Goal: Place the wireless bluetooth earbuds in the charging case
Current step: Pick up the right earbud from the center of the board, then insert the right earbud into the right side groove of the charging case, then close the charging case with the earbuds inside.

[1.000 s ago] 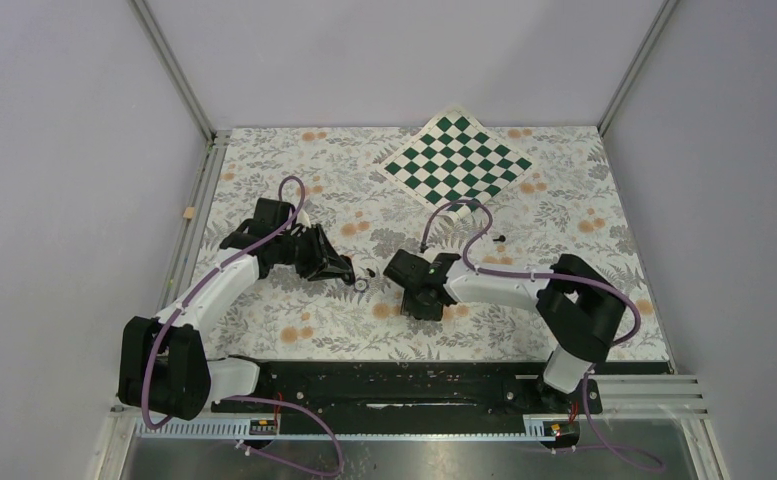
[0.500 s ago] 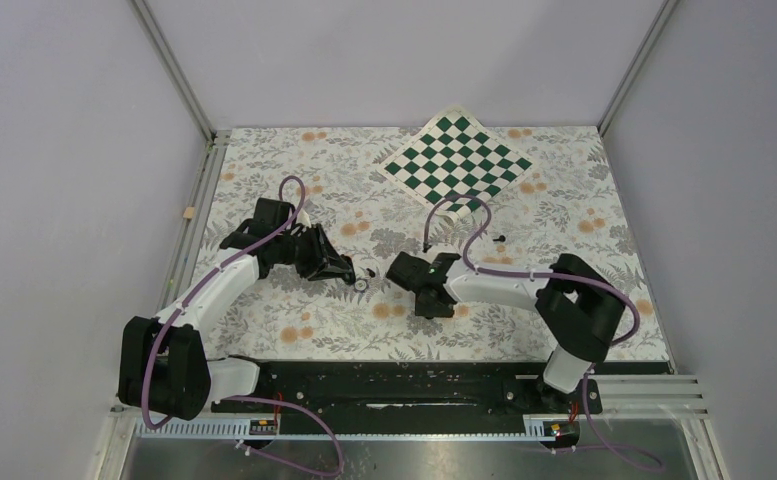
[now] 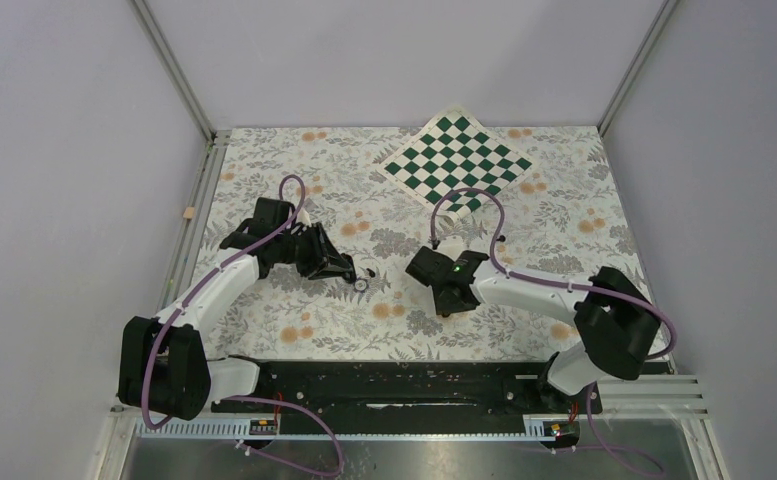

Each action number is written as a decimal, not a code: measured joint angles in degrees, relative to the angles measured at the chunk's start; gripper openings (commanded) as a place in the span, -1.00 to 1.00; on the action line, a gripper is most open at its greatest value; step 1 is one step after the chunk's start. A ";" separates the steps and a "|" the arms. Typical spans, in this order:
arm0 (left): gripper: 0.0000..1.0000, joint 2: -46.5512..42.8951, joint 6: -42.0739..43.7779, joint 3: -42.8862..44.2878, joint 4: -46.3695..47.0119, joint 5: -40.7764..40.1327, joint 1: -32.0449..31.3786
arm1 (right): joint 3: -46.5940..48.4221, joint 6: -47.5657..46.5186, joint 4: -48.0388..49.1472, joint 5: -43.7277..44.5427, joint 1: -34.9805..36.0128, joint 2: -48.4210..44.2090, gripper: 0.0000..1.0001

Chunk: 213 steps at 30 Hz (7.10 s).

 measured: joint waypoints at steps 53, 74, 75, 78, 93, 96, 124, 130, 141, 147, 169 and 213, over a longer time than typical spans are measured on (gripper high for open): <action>-1.00 0.00 -0.17 0.00 0.07 0.02 -1.09 | -14.88 6.51 26.16 -26.75 -13.09 -4.79 -0.18; -1.00 0.00 -0.15 0.00 0.07 0.02 -1.09 | -14.49 9.40 28.04 -27.26 -13.09 -3.87 -1.00; -1.00 0.00 -0.17 0.00 0.07 0.02 -1.09 | -14.49 9.40 28.02 -27.23 -13.09 -3.93 -1.00; -1.00 0.00 -0.15 0.00 0.07 0.02 -1.29 | -14.49 9.20 27.10 -26.88 -13.09 -4.63 -1.00; -1.00 6.45 3.26 3.37 1.81 9.53 -13.86 | -9.68 5.03 23.65 -25.44 -12.26 -25.27 -1.00; -1.00 6.47 2.60 3.37 3.72 10.91 -13.86 | -7.93 5.01 23.34 -24.63 -10.21 -25.97 -1.00; -1.00 6.49 -1.75 3.37 8.22 13.03 -14.34 | 1.77 8.79 23.85 -20.87 -2.36 -13.35 -1.00; -1.00 6.49 -1.73 3.37 8.20 13.25 -14.60 | 1.92 8.76 24.26 -20.74 -2.36 -11.89 -1.00; -1.00 6.51 -1.75 3.37 8.22 13.25 -14.60 | 2.62 8.81 24.57 -20.79 -2.36 -11.23 -0.88; -1.00 6.51 -2.08 3.37 8.48 13.25 -14.60 | 2.62 8.87 24.52 -20.76 -2.36 -11.23 -0.42; -1.00 6.49 -2.21 3.37 9.42 13.29 -14.64 | 2.62 9.42 23.89 -19.58 -2.32 -12.17 -0.30; -1.00 5.25 -26.86 2.78 40.57 25.51 -14.25 | -19.45 19.17 63.08 -40.15 -13.70 -19.67 -0.02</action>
